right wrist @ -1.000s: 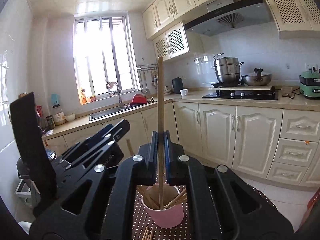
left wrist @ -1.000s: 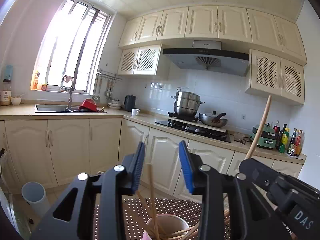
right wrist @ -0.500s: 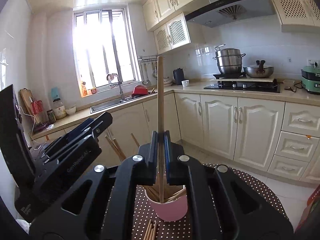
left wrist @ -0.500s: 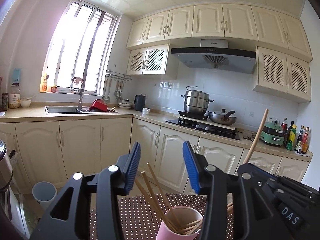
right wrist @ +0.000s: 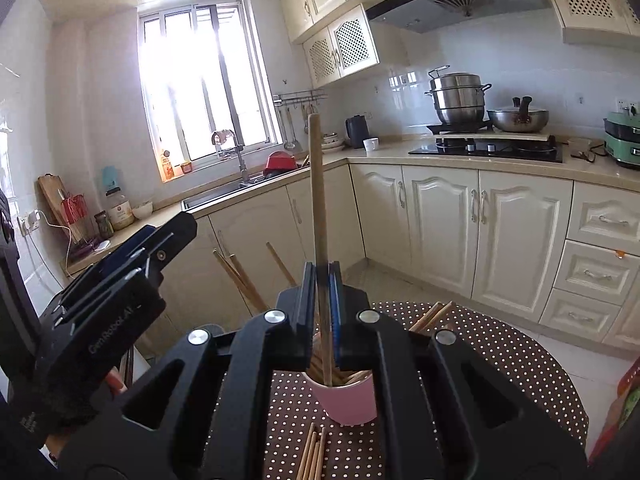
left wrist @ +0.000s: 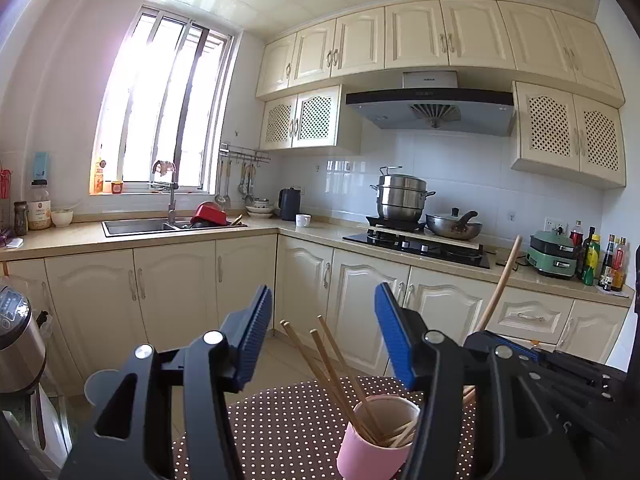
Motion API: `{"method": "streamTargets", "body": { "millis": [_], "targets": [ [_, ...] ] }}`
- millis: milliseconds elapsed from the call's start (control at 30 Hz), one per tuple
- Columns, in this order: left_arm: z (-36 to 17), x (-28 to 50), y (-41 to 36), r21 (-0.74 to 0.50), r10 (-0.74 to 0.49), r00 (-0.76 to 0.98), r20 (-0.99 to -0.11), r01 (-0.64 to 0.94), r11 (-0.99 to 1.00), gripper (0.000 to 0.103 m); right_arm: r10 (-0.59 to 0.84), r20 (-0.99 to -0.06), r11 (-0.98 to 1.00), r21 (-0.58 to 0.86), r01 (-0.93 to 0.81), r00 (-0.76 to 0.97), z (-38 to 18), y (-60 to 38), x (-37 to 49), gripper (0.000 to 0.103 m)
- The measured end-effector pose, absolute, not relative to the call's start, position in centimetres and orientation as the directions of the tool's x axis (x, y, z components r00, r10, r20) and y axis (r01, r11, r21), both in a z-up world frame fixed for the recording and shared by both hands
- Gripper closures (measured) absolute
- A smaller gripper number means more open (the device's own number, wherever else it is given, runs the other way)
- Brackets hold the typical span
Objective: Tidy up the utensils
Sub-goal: 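Lower both tools to the remaining chopsticks and close each on one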
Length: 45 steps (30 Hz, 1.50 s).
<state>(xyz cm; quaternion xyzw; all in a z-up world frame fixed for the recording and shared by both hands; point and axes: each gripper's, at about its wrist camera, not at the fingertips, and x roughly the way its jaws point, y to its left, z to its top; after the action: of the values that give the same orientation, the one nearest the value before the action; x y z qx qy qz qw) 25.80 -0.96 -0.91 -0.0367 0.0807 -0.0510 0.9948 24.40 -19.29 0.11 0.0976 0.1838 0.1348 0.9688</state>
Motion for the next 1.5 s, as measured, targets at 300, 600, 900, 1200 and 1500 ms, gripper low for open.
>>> {"method": "streamTargets", "body": {
  "millis": [300, 600, 900, 1200, 1500],
  "targets": [
    [0.0, 24.0, 0.1, -0.073, -0.100, 0.982, -0.161, 0.089, 0.993, 0.049, 0.284, -0.299, 0.947, 0.234, -0.218, 0.911, 1.4, -19.2, 22.5, 0.047],
    [0.4, 21.3, 0.7, -0.053, -0.089, 0.979, -0.182, 0.081, 0.995, 0.046, 0.281, -0.283, 0.948, 0.230, -0.220, 0.917, 2.5, -19.5, 20.0, 0.047],
    [-2.0, 19.5, 0.8, -0.004, -0.078, 0.955, -0.287, 0.081, 0.997, 0.043, 0.294, -0.337, 0.948, 0.223, -0.228, 0.895, 0.3, -19.4, 17.5, 0.047],
    [-10.3, 20.6, 2.6, -0.032, -0.088, 0.834, -0.545, 0.085, 0.996, 0.043, 0.302, -0.544, 0.953, 0.140, -0.270, 0.783, -6.6, -17.5, 17.1, 0.047],
    [-15.4, 21.3, 4.6, -0.081, -0.100, 0.746, -0.658, 0.063, 0.995, 0.043, 0.245, -0.767, 0.955, 0.085, -0.285, 0.593, -14.6, -15.4, 19.2, 0.060]
  ]
}}
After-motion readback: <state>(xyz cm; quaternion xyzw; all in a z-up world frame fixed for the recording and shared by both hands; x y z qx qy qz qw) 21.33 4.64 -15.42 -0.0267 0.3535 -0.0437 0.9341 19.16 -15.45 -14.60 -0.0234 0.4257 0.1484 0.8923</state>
